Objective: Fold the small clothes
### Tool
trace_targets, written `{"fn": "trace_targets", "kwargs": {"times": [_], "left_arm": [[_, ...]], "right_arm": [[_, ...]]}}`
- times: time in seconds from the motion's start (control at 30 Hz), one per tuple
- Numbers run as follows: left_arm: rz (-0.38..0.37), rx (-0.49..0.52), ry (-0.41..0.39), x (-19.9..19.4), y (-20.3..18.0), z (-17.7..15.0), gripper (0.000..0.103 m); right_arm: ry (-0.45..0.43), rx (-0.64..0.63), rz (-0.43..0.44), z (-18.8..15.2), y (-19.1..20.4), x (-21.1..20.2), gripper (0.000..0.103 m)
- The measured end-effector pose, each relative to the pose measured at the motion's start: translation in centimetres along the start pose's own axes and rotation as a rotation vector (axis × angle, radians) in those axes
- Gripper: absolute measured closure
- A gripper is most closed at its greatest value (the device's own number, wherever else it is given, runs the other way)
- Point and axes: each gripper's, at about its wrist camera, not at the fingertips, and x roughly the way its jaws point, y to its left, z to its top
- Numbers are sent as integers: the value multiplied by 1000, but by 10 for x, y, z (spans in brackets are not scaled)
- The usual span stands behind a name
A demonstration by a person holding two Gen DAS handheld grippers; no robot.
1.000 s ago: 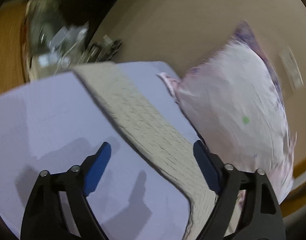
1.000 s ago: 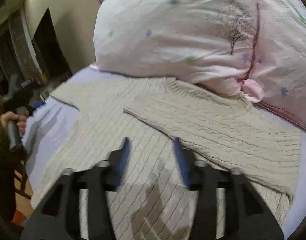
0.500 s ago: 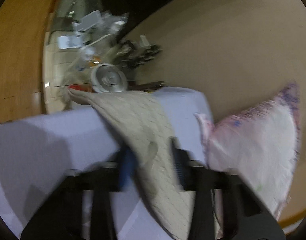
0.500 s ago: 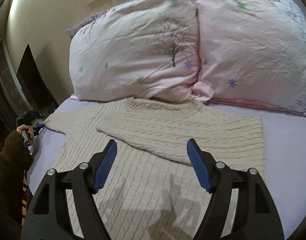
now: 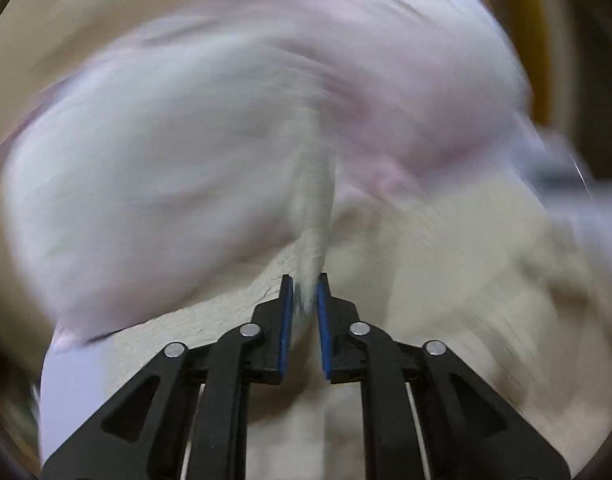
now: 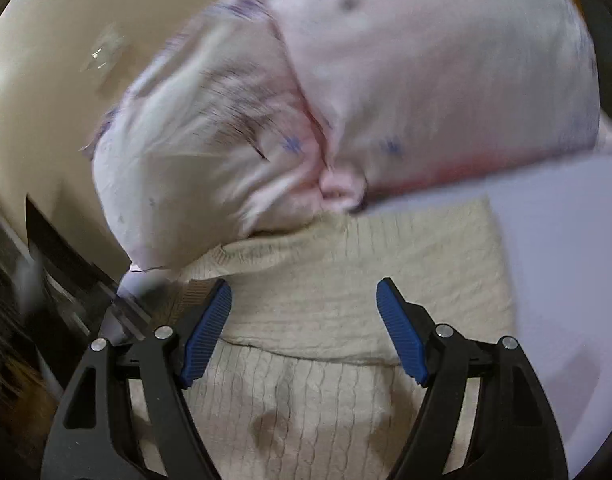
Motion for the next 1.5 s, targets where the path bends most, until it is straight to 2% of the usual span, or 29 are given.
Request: {"fn": "trace_targets", "kwargs": {"times": [0.07, 0.13, 0.2, 0.23, 0.3, 0.4, 0.47, 0.53, 0.6, 0.7, 0.73, 0.8, 0.83, 0.87, 0.9, 0.93, 0.97, 1.0, 1.07, 1.13, 1.2, 1.3, 1.4, 1.47, 1.5], "left_arm": [[-12, 127, 47, 11, -41, -11, 90], [-40, 114, 22, -6, -39, -20, 88], [-70, -3, -12, -32, -10, -27, 63], [-95, -100, -35, -49, 13, -35, 43], [-137, -245, -38, -70, 48, -51, 40], [-168, -438, 28, -94, 92, -93, 40], [-179, -526, 55, -110, 103, -123, 39], [-179, -602, 77, -122, 113, -147, 38], [-161, -649, 84, -135, 118, -166, 35], [-186, -721, 72, -147, 125, -189, 33], [-200, -737, 72, -149, 127, -193, 33], [-239, -768, 81, -150, 126, -205, 33], [-254, -776, 87, -151, 125, -210, 33], [-272, -786, 97, -152, 123, -217, 33], [-284, -794, 105, -151, 121, -220, 33], [-296, -801, 110, -152, 119, -224, 33], [-309, -810, 112, -154, 116, -230, 33], [-318, -815, 113, -156, 114, -235, 33], [-339, -827, 117, -158, 110, -243, 33], [-363, -839, 118, -160, 105, -249, 33], [-397, -850, 132, -161, 97, -256, 34], [-432, -844, 123, -174, 83, -262, 40], [-488, -874, 134, -187, 70, -270, 53], [-541, -919, 156, -192, 63, -278, 67], [-558, -938, 159, -193, 60, -281, 68]], "right_arm": [[54, 75, -5, 2, -19, 10, 36], [75, 121, -5, 3, -33, 11, 43], [78, 147, -27, 6, -46, 13, 50], [82, 157, -35, 8, -50, 16, 54], [104, 186, -16, 14, -55, 28, 58], [152, 209, -18, 19, -55, 57, 59], [199, 194, -47, 18, -50, 82, 69], [218, 159, -70, 14, -42, 98, 91], [168, 129, -47, 15, -34, 93, 93], [35, 178, -25, 16, -42, 55, 93], [-15, 190, -76, 12, -48, 39, 93], [-19, 181, -161, 3, -56, 26, 90], [12, 176, -193, -6, -59, 20, 80], [32, 175, -210, -14, -61, 12, 76], [41, 168, -224, -24, -61, 1, 63], [36, 150, -225, -36, -62, -15, 46], [22, 130, -226, -51, -62, -32, 41], [7, 134, -236, -59, -67, -42, 40], [36, 113, -244, -86, -65, -66, 41], [90, 130, -214, -109, -70, -76, 52], [168, 177, -136, -137, -78, -81, 63], [194, 214, 16, -172, -84, -104, 67], [243, 300, 223, -210, -84, -113, 72], [272, 347, 291, -226, -85, -115, 81], [281, 363, 311, -231, -86, -116, 88]]}}
